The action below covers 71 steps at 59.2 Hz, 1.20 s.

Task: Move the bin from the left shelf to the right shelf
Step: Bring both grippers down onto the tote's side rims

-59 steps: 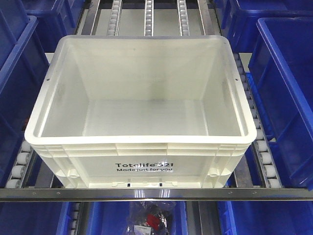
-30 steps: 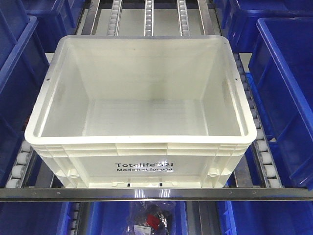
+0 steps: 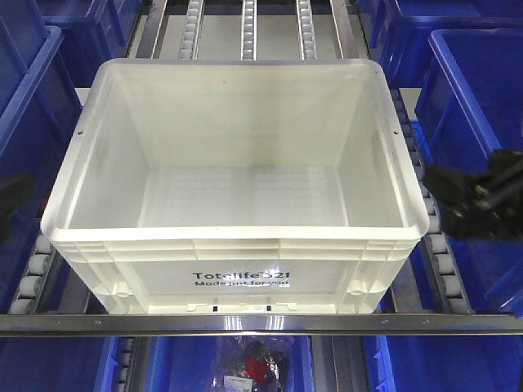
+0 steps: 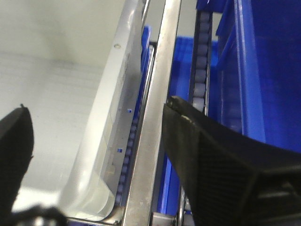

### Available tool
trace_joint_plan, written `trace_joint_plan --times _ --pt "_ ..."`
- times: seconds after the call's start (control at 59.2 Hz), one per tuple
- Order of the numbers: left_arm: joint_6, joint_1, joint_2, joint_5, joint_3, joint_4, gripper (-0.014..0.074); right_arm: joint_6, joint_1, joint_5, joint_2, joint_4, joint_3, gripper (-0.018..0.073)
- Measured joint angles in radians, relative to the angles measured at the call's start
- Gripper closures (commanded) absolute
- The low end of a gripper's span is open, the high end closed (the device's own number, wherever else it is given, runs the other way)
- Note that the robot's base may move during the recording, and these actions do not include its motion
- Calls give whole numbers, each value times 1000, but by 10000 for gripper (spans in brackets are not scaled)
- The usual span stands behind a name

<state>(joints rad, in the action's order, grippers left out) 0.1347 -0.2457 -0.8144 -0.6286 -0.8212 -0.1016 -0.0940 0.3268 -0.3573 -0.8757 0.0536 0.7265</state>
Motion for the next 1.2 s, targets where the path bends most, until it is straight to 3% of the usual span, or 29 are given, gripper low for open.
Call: trace_joint_plan --times 0.338,0.625,0.81,1.199 --pt "23 0 -385 -217 -353 33 11 -116 0 -286 -372 -16 391 29" --pt "24 0 -604 -367 -549 36 11 -126 0 -480 -574 -14 626 29" --pt "24 0 -694 -411 -608 44 11 -129 0 -557 -666 16 705 29" --pt "23 0 -805 -405 -629 102 11 -129 -32 -569 -760 7 733 29"
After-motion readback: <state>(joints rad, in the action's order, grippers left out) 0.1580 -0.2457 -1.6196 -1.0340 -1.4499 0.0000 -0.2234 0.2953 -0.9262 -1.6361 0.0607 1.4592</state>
